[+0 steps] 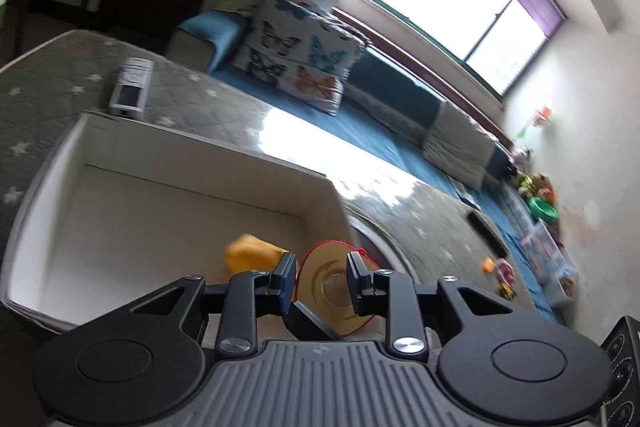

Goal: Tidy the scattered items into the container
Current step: 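Lift the fruit slice with the left gripper and carry it over the box, then lower the fruit slice into the box and open the left gripper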

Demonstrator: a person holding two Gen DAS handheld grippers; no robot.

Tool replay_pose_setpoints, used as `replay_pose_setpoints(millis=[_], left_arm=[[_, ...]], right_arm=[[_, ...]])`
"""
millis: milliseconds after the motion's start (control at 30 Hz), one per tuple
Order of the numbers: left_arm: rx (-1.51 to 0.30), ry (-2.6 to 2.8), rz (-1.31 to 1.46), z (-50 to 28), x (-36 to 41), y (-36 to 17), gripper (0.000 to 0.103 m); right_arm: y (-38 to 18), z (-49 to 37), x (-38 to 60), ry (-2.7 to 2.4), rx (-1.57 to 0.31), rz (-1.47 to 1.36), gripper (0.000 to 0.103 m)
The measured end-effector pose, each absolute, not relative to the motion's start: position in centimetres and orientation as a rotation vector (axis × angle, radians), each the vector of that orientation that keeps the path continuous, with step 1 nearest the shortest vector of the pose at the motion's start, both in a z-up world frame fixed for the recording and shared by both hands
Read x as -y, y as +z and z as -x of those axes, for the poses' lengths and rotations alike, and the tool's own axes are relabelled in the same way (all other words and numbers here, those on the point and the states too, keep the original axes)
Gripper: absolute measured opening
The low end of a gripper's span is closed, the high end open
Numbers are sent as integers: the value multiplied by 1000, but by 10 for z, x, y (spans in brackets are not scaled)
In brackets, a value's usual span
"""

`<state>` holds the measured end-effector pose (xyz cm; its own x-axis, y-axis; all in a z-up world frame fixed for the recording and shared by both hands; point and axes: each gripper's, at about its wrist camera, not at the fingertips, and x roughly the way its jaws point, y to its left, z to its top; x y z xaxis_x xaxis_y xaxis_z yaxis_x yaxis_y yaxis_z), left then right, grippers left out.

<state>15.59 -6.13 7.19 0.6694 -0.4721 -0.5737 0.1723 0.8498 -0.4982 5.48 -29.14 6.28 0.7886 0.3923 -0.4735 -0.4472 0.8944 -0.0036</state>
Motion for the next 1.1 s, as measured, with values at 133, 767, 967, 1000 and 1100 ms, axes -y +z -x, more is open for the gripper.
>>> replay_pose_setpoints(millis=[133, 767, 967, 1000, 1100], left_arm=[[-780, -325, 462, -170, 37, 60, 29], [-931, -204, 603, -215, -18, 13, 30], [-944, -196, 610, -219, -20, 8, 30], [-946, -194, 612, -219, -21, 7, 30], [-949, -194, 614, -219, -20, 6, 30]], right_arm=[[53, -79, 268, 505, -522, 141, 59], [14, -125, 206, 672, -749, 276, 59], [12, -127, 202, 684, -776, 292, 60], [12, -128, 201, 685, -777, 294, 60], [13, -125, 201, 687, -778, 292, 60]])
